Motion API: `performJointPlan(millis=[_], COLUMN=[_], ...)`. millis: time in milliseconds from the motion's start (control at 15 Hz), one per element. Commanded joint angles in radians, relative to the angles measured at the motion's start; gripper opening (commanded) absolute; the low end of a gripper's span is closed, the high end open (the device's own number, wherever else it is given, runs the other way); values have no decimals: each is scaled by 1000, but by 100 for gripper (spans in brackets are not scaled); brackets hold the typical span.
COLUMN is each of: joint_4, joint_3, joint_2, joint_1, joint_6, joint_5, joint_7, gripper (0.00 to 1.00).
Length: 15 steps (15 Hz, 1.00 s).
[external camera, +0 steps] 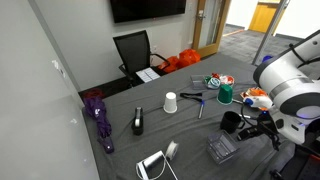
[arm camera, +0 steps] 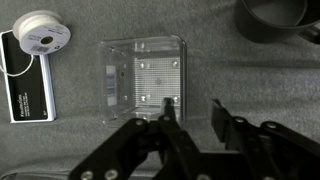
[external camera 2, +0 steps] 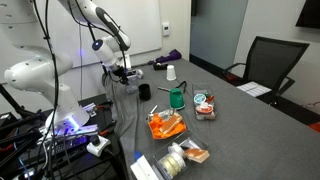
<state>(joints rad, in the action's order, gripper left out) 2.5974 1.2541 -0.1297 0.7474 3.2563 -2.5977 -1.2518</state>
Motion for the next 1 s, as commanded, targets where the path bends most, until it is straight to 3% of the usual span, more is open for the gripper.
performJointPlan(millis=[0, 267, 467, 533, 600, 867, 933], joint_4=[28, 15, 3, -8, -21, -74, -84], joint_3=[-11, -1, 4, -189, -232, -519, -408], joint_2=[91, 134, 141, 136, 120, 53, 35], joint_1=[-39, -57, -57, -247, -282, -544, -432], joint_6=[-50, 6, 6, 5, 9, -45, -67], joint_5=[0, 0, 0, 0, 0, 0, 0], joint_7=[-48, -107, -140, -157, -184, -295, -333], gripper=[74, 98, 100, 100, 100, 100, 100])
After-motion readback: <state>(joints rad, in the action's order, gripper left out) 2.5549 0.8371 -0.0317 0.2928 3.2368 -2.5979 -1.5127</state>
